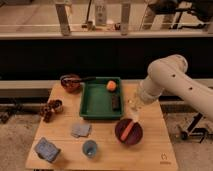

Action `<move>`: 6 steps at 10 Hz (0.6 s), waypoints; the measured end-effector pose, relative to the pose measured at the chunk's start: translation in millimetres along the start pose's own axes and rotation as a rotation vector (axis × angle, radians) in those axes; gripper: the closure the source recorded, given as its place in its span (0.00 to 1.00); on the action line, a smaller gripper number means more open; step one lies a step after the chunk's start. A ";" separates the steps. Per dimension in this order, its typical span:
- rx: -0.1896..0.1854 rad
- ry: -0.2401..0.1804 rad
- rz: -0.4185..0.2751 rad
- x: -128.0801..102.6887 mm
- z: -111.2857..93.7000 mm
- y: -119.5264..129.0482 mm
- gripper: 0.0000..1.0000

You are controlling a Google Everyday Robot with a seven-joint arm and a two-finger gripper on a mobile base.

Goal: Place banana in table surface

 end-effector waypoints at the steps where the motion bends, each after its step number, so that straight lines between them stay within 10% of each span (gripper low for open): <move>1: 0.022 -0.007 -0.035 17.9 -1.7 -4.3 1.00; 6: 0.088 -0.017 -0.166 85.1 4.5 -1.3 1.00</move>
